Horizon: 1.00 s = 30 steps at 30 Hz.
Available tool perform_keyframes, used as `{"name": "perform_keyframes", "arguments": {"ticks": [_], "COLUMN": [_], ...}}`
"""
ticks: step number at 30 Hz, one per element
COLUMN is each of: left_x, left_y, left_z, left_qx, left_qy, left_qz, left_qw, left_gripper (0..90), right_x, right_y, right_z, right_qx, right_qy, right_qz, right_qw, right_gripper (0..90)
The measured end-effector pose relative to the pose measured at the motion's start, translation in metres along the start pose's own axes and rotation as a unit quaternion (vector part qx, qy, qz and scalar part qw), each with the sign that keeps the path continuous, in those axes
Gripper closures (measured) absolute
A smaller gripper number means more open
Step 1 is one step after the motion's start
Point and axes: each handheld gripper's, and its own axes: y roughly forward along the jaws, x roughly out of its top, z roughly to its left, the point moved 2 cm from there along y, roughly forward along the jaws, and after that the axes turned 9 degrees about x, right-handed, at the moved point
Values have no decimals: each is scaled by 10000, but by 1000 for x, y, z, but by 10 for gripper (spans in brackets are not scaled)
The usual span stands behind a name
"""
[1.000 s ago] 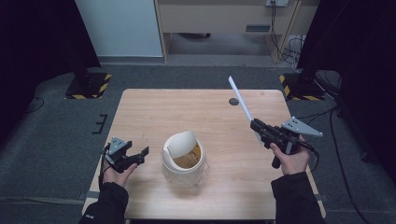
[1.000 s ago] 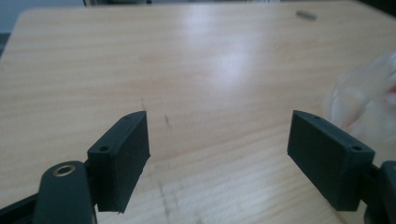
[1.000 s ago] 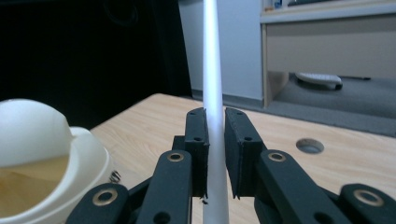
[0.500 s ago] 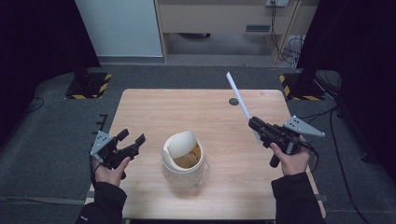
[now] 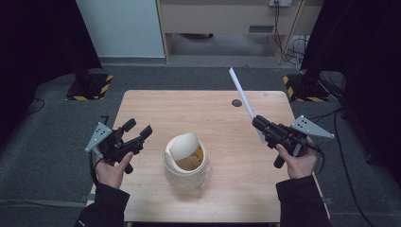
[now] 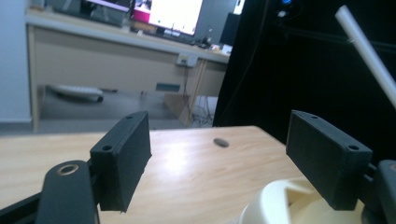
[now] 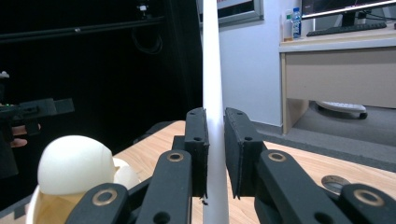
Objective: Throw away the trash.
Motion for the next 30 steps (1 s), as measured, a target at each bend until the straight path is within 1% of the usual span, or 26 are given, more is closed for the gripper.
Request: {"name": "perform_keyframes", "arguments": {"ticks": [1, 3, 5, 8, 9, 11, 12, 13, 14, 16, 18, 19, 20, 21, 22, 24, 27, 28, 29, 30], "left_x": [6, 11, 16, 21, 21, 25, 25, 26, 26, 27, 27, 30, 30, 33, 33, 38, 40, 40, 41, 41], "left_y": [0, 2, 4, 10, 10, 16, 16, 20, 20, 27, 28, 32, 32, 35, 35, 39, 44, 44, 47, 47], "left_z": [-5, -9, -14, -21, -21, -27, -27, -33, -33, -43, -45, -53, -53, -60, -60, -72, -83, -83, -90, -90], "left_qx": [-83, -207, -327, -450, -450, -538, -538, -609, -609, -697, -719, -769, -769, -819, -819, -946, -988, -988, -1047, -1047], "left_qy": [14, -23, -52, -81, -81, -70, -70, -52, -52, -7, 14, 49, 49, 67, 67, 41, 73, 73, 44, 44], "left_qz": [-100, -92, -146, -203, -203, -207, -207, -177, -177, -112, -101, -84, -84, -79, -79, -92, -73, -73, -61, -61], "left_qw": [9999, 9997, 9993, 9987, 9987, 9983, 9983, 9980, 9980, 9975, 9974, 9970, 9970, 9966, 9966, 9955, 9951, 9951, 9945, 9945], "left_gripper": [217, 217, 216, 216, 216, 219, 221, 223, 223, 223, 223, 223, 225, 231, 233, 243, 246, 251, 254, 258], "right_x": [1, 1, 1, 1, 1, 2, 2, 2, 2, 2, 1, 1, 1, 2, 2, 3, 2, 2, 1, 1], "right_y": [0, 1, 2, 3, 3, 4, 4, 4, 4, 5, 5, 6, 6, 7, 7, 8, 10, 10, 12, 12], "right_z": [1, 3, 4, 6, 6, 7, 8, 8, 8, 9, 9, 10, 10, 12, 12, 14, 16, 16, 19, 19], "right_qx": [20, 37, 52, 84, 84, 137, 134, 140, 140, 170, 181, 207, 207, 226, 226, 271, 314, 314, 375, 375], "right_qy": [-17, -22, -40, -55, -55, -26, -31, -30, -30, -13, -25, -37, -37, -79, -79, -90, -94, -94, -86, -86], "right_qz": [3, 7, 19, 27, 27, -9, -8, -7, -7, -19, -18, -5, -5, 7, 7, -3, 25, 25, 57, 57], "right_qw": [10000, 10000, 10000, 9999, 9999, 9999, 9999, 9999, 9999, 9999, 9998, 9998, 9998, 9997, 9997, 9996, 9995, 9995, 9992, 9992], "right_gripper": [800, 800, 800, 800, 800, 800, 800, 800, 800, 800, 800, 800, 800, 800, 800, 800, 800, 800, 800, 800]}}
